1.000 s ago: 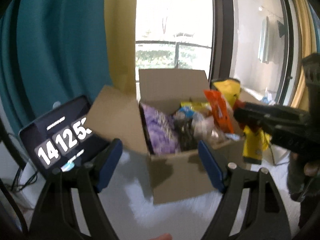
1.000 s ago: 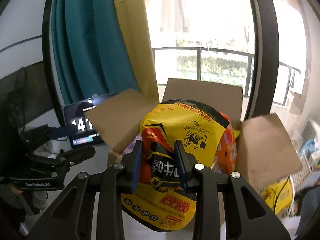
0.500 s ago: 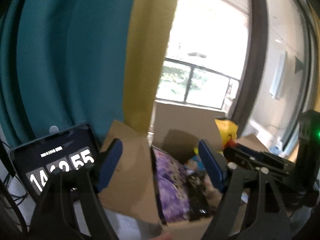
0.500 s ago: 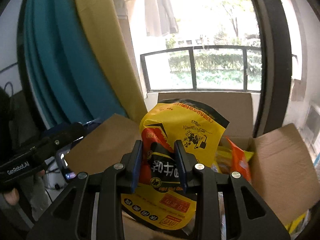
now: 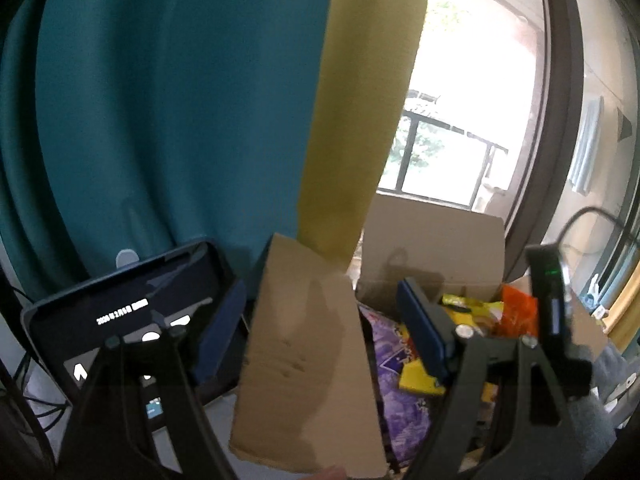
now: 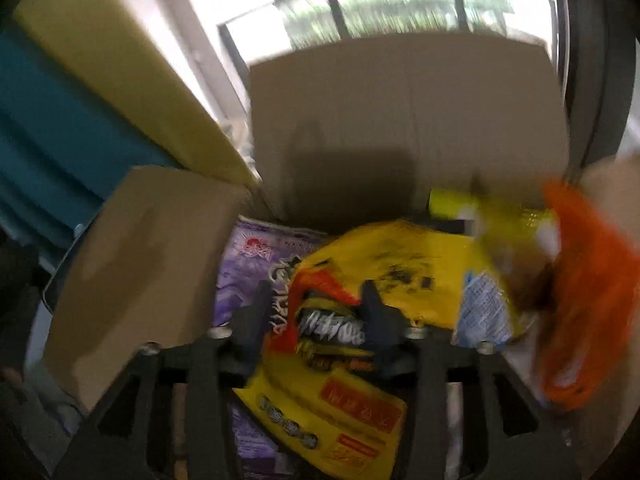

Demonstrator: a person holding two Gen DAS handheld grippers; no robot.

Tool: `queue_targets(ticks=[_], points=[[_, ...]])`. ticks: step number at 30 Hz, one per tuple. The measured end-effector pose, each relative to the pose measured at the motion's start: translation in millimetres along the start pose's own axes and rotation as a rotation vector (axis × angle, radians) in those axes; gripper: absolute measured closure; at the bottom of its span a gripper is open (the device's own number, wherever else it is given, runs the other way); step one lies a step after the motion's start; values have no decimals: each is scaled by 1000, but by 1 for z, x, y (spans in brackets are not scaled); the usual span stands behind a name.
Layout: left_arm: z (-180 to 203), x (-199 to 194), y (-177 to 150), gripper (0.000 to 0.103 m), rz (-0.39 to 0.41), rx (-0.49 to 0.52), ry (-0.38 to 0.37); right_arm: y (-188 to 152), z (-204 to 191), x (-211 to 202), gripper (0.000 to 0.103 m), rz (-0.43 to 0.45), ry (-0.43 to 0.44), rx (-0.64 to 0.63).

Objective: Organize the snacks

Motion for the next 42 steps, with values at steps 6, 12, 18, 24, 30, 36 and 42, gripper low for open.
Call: queue_targets(ticks=[6,12,18,24,30,36,42], points=[[8,6,-5,24,-13,30,-13,-5,-1,-12,29,34,-12,-5],[17,3,-11,24,-22,46,-13,-19,-12,-44,29,112,-103,-142],[26,-14,-21,23,-39,47,1,-46,-26,-75,29,144,-132,-192],[35,-53,-26,12,-13,26,14,-56,-26,-113,29,193,-153,-240],[45,-95,-30,12,35,37,11,-74,-33,-145,29,246,-177,-279],[58,-131,-41,12,79,73,-3,-91,-37,-182,29,300,-203,-302],[68,-163,-52,12,133,111,11,-112,-42,-215,29,356,-238,-327]])
Point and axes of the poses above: each gripper's, at about its wrist camera, not at the fingertips, and x roughly the way its jaws point, z to its right, y to its top, the point moved 6 cm from there along x, roughly the way its jaws point, and after that the axes turned 5 degrees about y, right-handed, at the moved point
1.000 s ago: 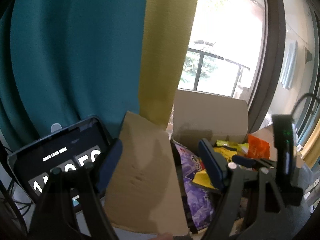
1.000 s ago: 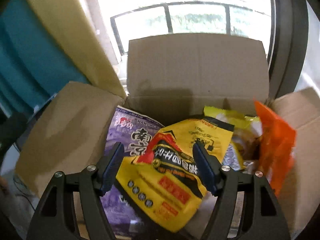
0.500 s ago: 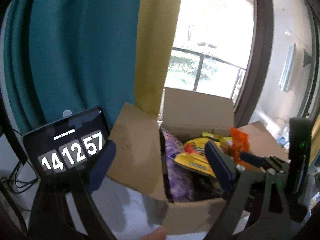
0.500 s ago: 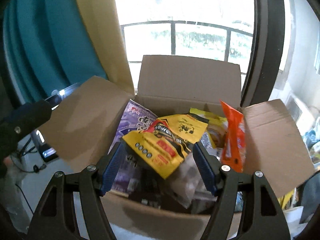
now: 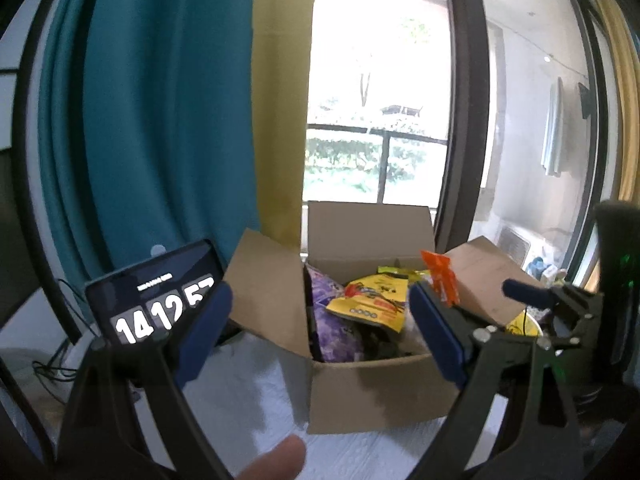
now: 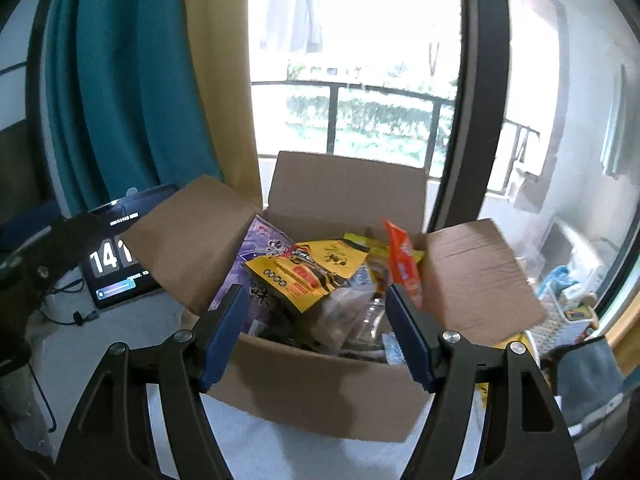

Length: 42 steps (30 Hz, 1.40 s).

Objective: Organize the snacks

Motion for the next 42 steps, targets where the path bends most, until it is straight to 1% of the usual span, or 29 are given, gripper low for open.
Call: queue_targets(ticks=[3,7,10,11,13,17,22,24,26,28,32,36,42], points=[[4,-17,-8,12,25,6,18,-4,1,-20,29,32,-24,-12],[11,-40,-20,12,58,11,-21,-13,7,-47,29,64,-38,0],[17,-55,-27,12,90,33,-17,-24,11,-71,28,92,-44,19],[19,-61,-31,12,96,36,-26,-27,11,-75,28,96,-46,20],[23,-69,-36,12,97,42,-47,-34,13,-87,28,107,-56,22],[28,-90,-47,12,103,44,-60,-51,15,-114,27,132,-62,39],[33,-127,-57,11,162,61,-72,-69,12,-144,26,173,-74,37],[35,-139,-62,11,164,63,-74,-76,10,-157,22,186,-67,40],[34,-146,-65,11,154,59,-70,-81,8,-169,22,195,-65,44],[33,-154,-67,11,147,46,-65,-85,8,-180,22,198,-76,48],[30,-179,-65,11,178,31,-63,-88,8,-212,22,248,-96,67],[31,-201,-63,11,211,22,-69,-89,8,-233,21,288,-110,61],[30,-215,-54,11,257,24,-68,-88,6,-255,21,330,-119,57]])
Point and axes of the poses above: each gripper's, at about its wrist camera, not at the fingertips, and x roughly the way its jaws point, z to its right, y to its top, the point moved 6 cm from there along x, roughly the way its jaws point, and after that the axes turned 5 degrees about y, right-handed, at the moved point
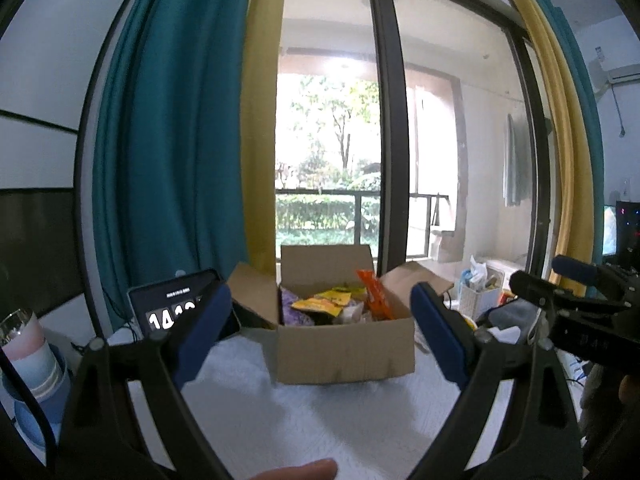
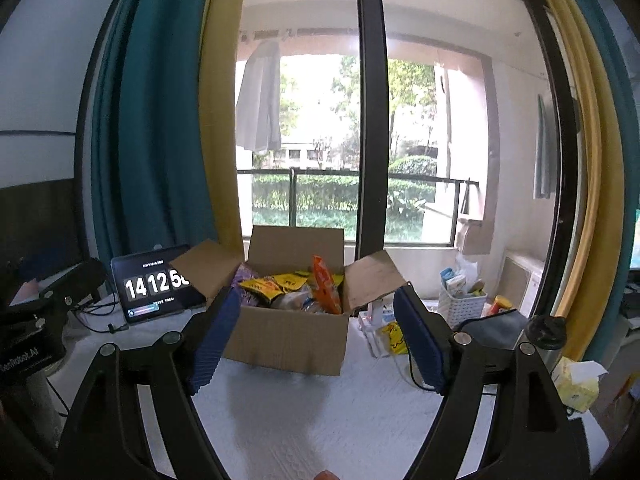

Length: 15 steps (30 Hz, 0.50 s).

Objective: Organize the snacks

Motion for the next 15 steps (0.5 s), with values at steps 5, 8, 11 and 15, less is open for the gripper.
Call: queue_targets(ticks=[5,8,11,15], points=[[-1,1,2,11,1,1,1,2,-1,-3,21,11,2,-1],[-2,1,3,11,4,-3,0,3,-3,-3,21,12,4,-3],[-3,1,3,11,7,-3,0,3,-4,-3,21,14,6,-8],[-3,0,2,11,10,1,-5,3,-6,-2,21,11,7,-8]])
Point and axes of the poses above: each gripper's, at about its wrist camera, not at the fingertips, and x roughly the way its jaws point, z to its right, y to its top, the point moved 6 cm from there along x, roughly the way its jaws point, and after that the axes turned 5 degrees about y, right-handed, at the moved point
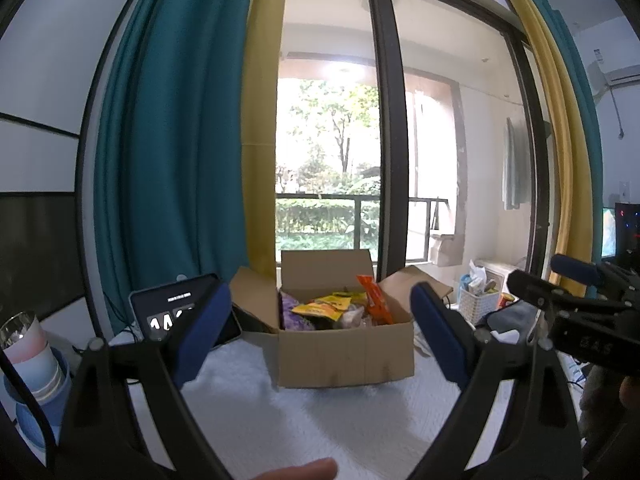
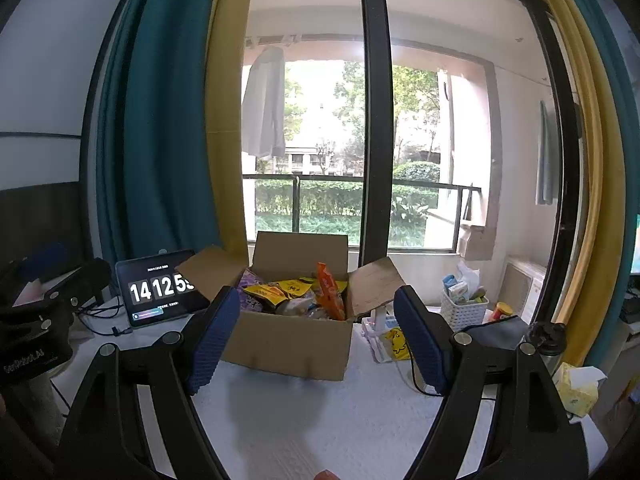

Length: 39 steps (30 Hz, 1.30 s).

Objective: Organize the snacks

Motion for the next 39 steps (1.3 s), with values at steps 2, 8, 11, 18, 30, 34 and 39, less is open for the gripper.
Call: queue_targets(ticks=[2,8,11,18,30,34,39], points=[[0,-1,0,11,1,1,-1,0,0,1,21,-2,1,-1],[0,-1,-1,11,1,0,-5,-1,-2,4,21,-13,2,-6],[0,-3,-2,11,-1,-1,-3,-2,-2,4,21,-17,1,-5],[-1,-4,-2,11,-3,-5,-2,-2,-1,5,21,-23,1,-3],[1,-7,-1,11,4,-6,5,-3,1,7,21,-32,1,-1],[3,-8,-2,11,3,-8,8,-4,0,7,21,-34,1,-1],[4,-10,-3,11,2,-11,16,-5,0,7,21,-36,2,-1]])
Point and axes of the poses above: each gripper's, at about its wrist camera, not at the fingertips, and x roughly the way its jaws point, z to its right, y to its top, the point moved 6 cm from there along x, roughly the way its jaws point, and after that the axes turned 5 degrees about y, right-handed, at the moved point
